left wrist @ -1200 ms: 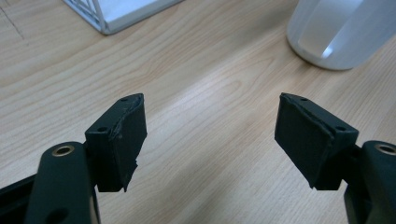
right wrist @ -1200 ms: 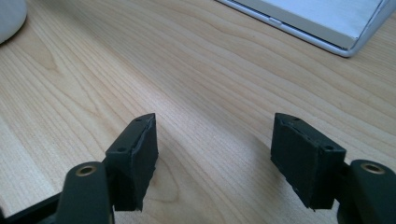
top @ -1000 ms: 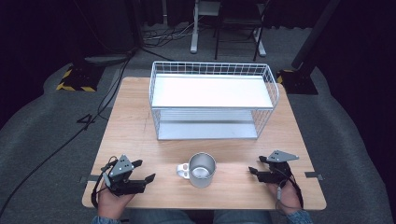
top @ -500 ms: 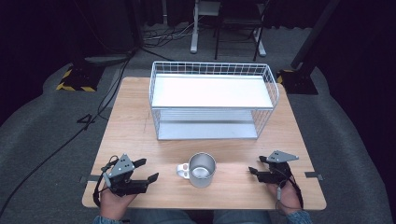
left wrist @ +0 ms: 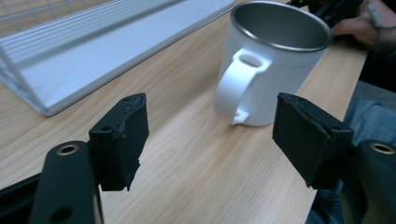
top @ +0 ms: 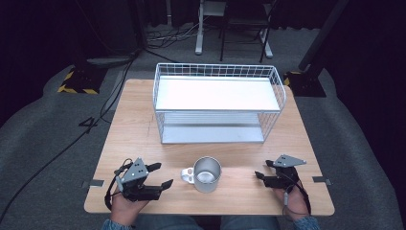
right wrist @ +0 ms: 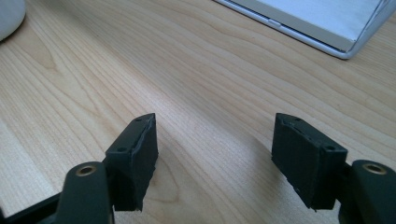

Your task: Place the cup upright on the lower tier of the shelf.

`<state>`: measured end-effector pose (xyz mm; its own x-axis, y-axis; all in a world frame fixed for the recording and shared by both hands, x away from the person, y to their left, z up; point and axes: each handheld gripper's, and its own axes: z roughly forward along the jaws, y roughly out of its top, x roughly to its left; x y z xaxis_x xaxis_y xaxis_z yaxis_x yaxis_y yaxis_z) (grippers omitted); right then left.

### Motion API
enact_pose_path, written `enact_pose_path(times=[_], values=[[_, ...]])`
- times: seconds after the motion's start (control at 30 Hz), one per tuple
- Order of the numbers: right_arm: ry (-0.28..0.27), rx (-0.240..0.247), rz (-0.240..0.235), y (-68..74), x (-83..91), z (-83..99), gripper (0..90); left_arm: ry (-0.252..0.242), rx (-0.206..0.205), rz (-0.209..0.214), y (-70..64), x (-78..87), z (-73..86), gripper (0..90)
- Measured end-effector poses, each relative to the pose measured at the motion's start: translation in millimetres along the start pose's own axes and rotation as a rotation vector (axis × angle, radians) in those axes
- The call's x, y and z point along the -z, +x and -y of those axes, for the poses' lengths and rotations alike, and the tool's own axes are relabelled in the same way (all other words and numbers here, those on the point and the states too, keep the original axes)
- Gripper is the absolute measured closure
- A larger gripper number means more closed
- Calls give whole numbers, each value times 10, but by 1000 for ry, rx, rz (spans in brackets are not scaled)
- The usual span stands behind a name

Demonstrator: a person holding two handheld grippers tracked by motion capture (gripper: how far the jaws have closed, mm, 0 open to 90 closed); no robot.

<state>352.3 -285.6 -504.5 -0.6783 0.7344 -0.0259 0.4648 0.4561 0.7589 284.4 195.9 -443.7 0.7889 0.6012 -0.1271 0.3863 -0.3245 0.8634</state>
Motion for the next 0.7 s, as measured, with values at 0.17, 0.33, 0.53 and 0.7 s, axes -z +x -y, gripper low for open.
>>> enact_pose_path(times=[0.17, 0.33, 0.53, 0.7], values=[[-1, 3, 2, 3, 0, 0, 319, 7, -21, 31, -37, -114, -48, 273], [-3, 5, 4, 8, 1, 2, 319, 23, -42, 54, -90, -224, -73, 269], [-3, 5, 4, 8, 1, 2, 319, 60, -70, 69, -124, -340, -72, 270], [-3, 4, 3, 7, 1, 2, 319, 77, -82, 67, -122, -410, -68, 287]])
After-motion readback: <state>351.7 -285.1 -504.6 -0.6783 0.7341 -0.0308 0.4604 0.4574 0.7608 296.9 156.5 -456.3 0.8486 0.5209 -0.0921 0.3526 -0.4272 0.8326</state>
